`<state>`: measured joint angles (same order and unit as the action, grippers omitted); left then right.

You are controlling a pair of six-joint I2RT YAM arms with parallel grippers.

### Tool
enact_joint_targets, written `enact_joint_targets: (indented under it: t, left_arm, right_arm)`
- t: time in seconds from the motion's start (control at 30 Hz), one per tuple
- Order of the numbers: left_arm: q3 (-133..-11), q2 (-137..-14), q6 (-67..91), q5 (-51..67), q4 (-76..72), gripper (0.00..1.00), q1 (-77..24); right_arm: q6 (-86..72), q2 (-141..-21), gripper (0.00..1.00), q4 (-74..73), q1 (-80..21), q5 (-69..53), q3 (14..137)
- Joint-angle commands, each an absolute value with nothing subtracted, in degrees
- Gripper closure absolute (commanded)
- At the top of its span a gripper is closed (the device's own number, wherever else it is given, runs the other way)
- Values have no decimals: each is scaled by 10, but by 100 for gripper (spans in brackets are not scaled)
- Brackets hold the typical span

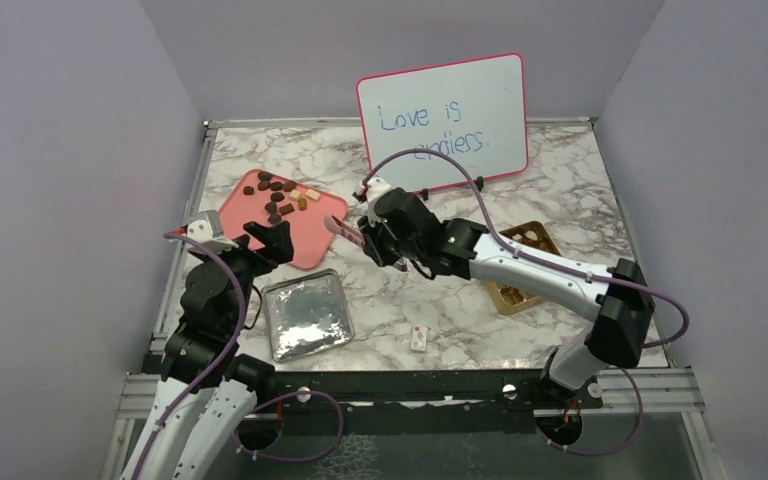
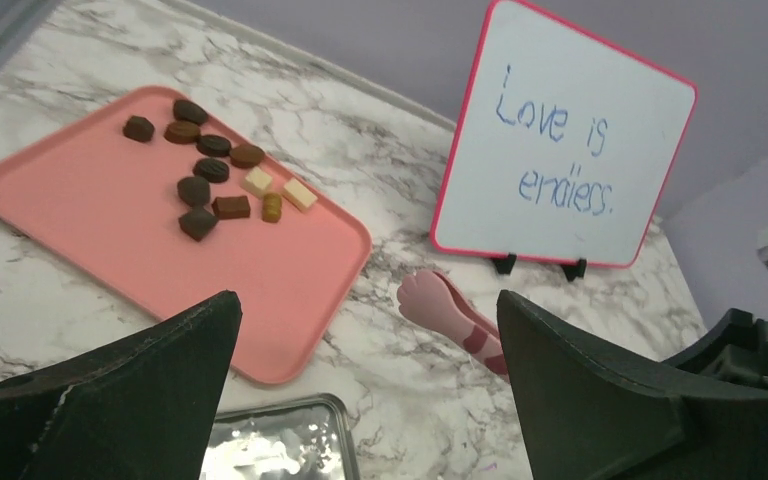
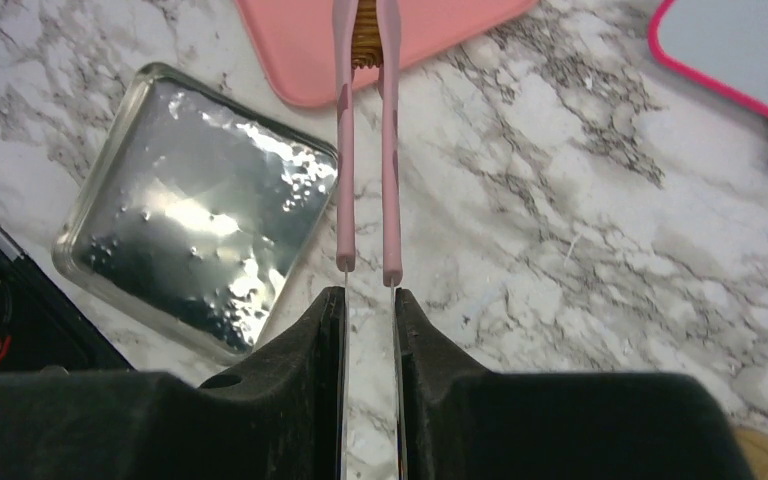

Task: Pack the chocolate
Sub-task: Place the fake chocolate in the packing box.

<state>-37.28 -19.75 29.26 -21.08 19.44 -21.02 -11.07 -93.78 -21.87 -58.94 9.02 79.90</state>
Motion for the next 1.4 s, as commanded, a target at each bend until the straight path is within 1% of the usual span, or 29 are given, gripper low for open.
enact_joint_targets:
  t: [0.0, 0.2, 0.47, 0.57, 0.7, 0.93, 1.07, 1.17, 1.37]
  left_arm:
    - [-382, -251, 282, -105, 211, 1, -210]
    - [-389, -293, 264, -84, 219, 1, -210]
    - [-382, -278, 258, -94, 220, 1, -210]
    - [-380, -272, 256, -99, 220, 1, -210]
    - [-381, -275, 255, -95, 217, 1, -210]
    - [-385, -287, 250, -79, 218, 1, -210]
    - [-384, -282, 250, -80, 217, 1, -210]
    - [-384, -280, 249, -81, 217, 1, -210]
    - [-383, -274, 250, -80, 216, 1, -210]
  right_arm:
    - [-160, -858, 78, -251, -592, 126, 740]
    - [-212, -782, 78, -324, -592, 186, 701]
    - [-326, -751, 77, -511, -590, 294, 718]
    - [-360, -744, 77, -561, -577, 305, 711]
    - [-375, -727, 77, -593, -548, 315, 695]
    - [-406, -690, 77, -647, -501, 324, 702]
    - [-382, -684, 77, -645, -447, 317, 691]
    - [-358, -684, 77, -637, -401, 289, 676]
    - [-356, -684, 77, -641, -380, 279, 650]
